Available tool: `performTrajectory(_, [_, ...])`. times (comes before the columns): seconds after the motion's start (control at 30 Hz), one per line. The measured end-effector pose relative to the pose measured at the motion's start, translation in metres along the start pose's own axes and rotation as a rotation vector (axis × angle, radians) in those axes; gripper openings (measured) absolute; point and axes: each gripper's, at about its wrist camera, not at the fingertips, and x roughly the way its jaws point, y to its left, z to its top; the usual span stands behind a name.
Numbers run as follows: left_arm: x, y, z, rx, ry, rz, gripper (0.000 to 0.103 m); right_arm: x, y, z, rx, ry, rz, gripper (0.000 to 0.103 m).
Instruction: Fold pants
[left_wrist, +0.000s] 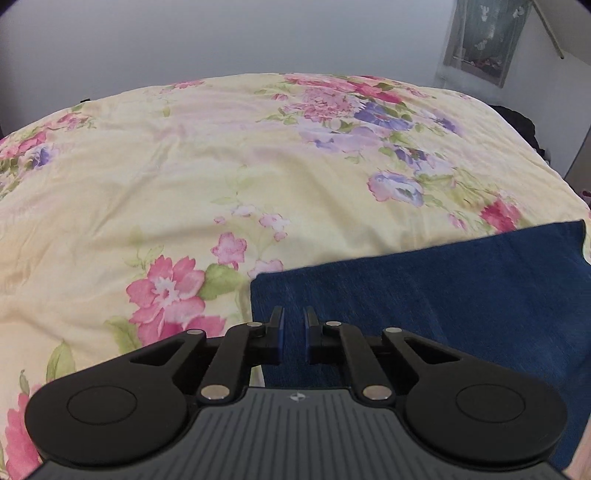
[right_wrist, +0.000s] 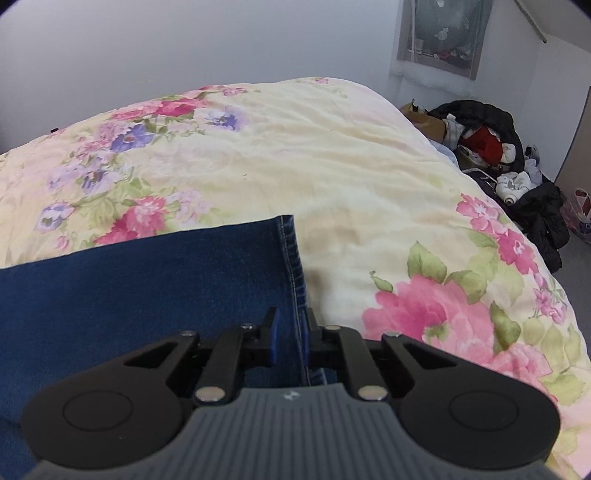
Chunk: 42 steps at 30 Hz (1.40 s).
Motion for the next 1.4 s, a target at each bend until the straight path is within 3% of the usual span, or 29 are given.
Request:
performTrajectory(0.27, [-0.036,-0.028,-0.059,0.137,0.065,-0.025,0.010,-0.035,0.008,-0.049,-0.088,-0.013,0.027,0.005])
performTrajectory(0.5, [-0.020,-0.017,-0.092,0.055,0.141,-0.018,0.009,-0.019,-0.001,-0.061,-0.027,0.021,0.044,0.002])
performTrajectory(0.67, [-0.017,-0.017,-0.106,0.062,0.198,-0.004,0.006,-0.011,0.001,-0.065,-0.010,0.027,0.036,0.001])
performTrajectory(0.87, [-0.042,-0.025,-0.106,0.048,0.155,-0.003,0.005,-0.022,0.005,-0.061,0.008,0.026,0.001,0.002])
performTrajectory(0.97, [-0.057,-0.034,-0.107,0.072,0.114,-0.014,0.006,-0.043,-0.002,-0.064,0.056,0.000,0.019,0.010])
performTrajectory(1.07, [-0.066,-0.044,-0.099,0.078,0.065,-0.022,0.006,-0.061,-0.021,-0.071,0.153,-0.014,0.053,0.028])
performTrajectory(1.23, [-0.060,-0.069,-0.073,0.060,0.027,-0.057,0.006,-0.068,-0.076,-0.097,0.518,0.019,0.215,0.063])
performTrajectory(1.4, [-0.038,-0.102,-0.048,0.047,0.012,-0.109,0.006,-0.039,-0.106,-0.119,0.822,0.032,0.331,0.067])
